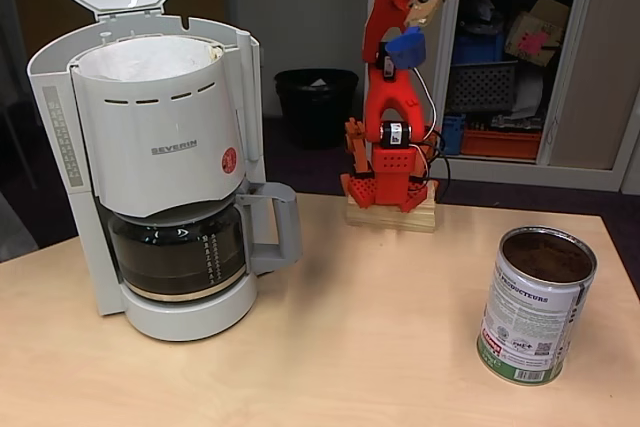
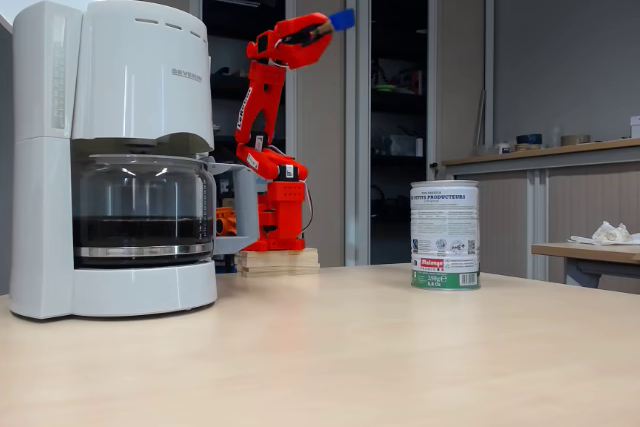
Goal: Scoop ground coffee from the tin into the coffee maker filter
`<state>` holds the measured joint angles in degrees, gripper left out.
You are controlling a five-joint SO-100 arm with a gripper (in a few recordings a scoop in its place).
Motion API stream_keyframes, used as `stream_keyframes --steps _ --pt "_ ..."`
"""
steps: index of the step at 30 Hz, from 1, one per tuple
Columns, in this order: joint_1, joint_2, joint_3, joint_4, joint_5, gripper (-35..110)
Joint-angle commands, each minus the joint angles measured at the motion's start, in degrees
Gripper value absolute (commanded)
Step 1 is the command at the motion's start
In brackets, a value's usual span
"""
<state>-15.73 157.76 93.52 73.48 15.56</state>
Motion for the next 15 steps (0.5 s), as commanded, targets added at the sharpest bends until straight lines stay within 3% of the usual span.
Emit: stream_keyframes --steps 1,15 --pt "-4.9 0.9 1.5 1.8 -0.3 0" --pt "-21.8 2.9 13.2 1.1 0.6 0"
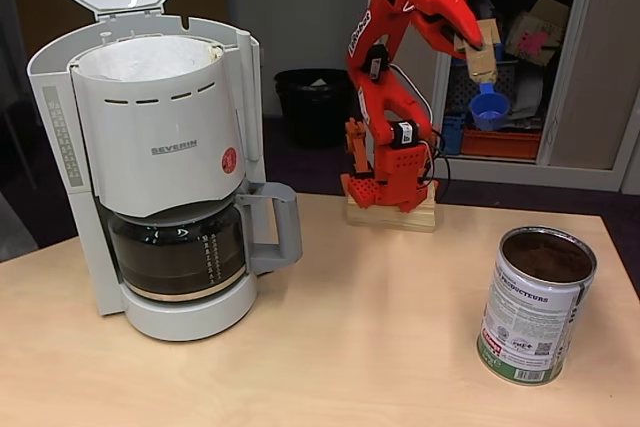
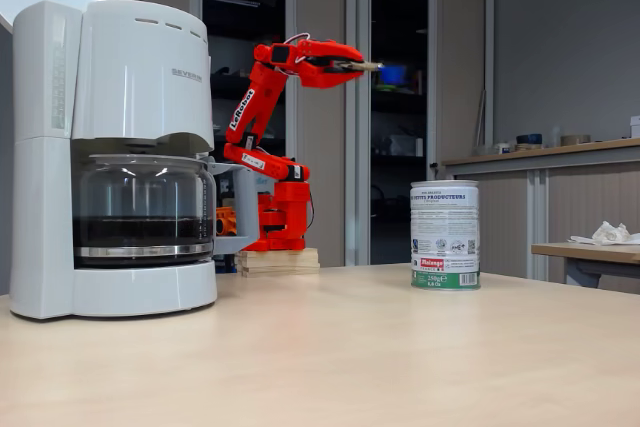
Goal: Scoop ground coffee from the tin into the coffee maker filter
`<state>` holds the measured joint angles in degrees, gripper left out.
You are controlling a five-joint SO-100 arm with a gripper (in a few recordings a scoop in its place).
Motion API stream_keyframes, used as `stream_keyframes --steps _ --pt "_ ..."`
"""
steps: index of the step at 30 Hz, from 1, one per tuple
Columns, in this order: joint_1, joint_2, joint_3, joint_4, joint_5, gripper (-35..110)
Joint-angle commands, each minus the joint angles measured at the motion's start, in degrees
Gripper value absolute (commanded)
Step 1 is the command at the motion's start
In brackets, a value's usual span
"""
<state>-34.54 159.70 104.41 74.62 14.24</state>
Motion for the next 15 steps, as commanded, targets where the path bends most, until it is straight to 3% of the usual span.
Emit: stream_keyframes --steps 1,15 --pt "-3.9 1.1 3.6 -0.2 2.9 0" --pt "-9.8 2.5 22.6 -9.2 6.2 0"
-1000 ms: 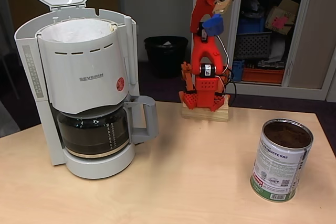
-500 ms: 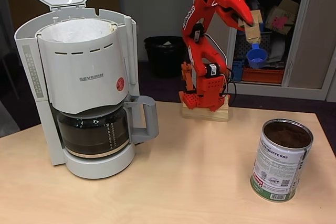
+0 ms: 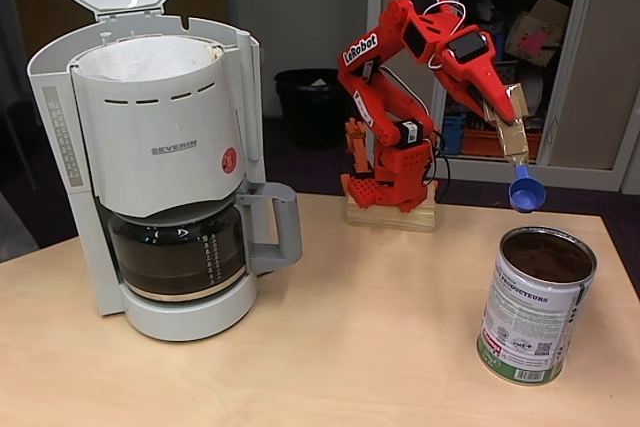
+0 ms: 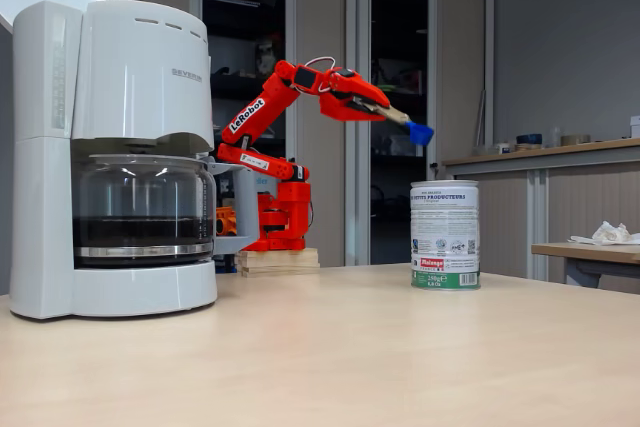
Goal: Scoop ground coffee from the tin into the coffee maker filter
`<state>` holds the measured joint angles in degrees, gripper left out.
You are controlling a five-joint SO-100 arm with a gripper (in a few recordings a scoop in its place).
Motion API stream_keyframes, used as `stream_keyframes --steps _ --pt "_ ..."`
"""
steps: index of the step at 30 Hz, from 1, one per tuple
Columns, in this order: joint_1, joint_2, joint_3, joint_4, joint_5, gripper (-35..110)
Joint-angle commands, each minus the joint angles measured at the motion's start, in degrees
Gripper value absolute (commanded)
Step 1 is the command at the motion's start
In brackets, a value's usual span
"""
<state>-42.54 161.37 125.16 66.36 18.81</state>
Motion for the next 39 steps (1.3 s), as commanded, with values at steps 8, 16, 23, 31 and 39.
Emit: stream_keyframes --steps 8,16,23,31,39 --pt "-2.5 0.1 1.4 3.7 4.7 0" --pt "-4.0 -5.0 2.7 -1.2 5.7 0" --pt "-4.4 -11.8 3.3 -7.8 5.8 0" --pt "-4.0 -15.4 5.5 -14.3 6.0 0" --pt "-2.5 -19.6 6.9 -19.5 6.5 0"
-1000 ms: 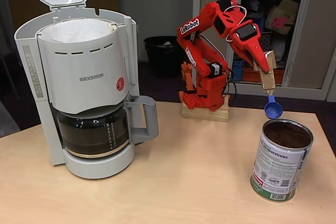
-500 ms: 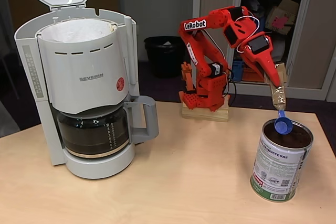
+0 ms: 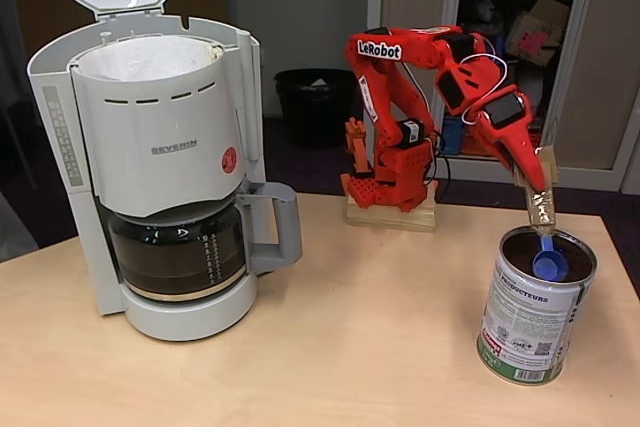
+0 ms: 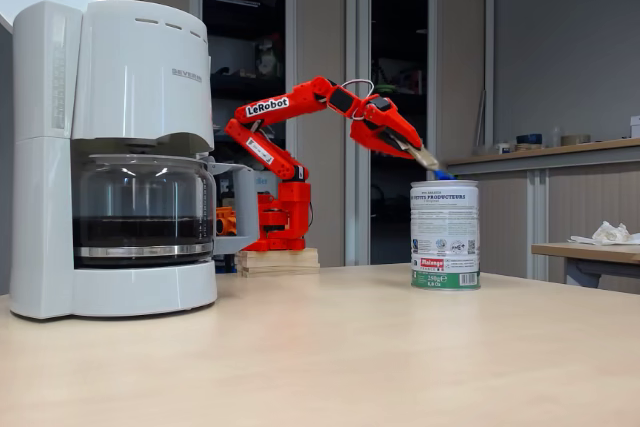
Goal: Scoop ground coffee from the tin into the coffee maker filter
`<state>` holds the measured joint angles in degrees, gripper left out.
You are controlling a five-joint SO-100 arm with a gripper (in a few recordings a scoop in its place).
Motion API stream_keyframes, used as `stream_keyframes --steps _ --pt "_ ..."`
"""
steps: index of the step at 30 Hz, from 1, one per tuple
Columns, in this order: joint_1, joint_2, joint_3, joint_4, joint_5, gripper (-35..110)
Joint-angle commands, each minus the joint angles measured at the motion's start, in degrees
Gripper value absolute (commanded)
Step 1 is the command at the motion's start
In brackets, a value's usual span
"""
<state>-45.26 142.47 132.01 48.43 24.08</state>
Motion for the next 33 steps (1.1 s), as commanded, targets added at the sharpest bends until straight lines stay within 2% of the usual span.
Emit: stream_keyframes --steps 1,24,33 --pt "0.4 -1.5 0.0 -2.0 1.7 0" --pt "2.5 -16.4 -2.5 -12.5 4.2 0" --pt "3.0 -16.8 -1.8 -11.5 8.3 0"
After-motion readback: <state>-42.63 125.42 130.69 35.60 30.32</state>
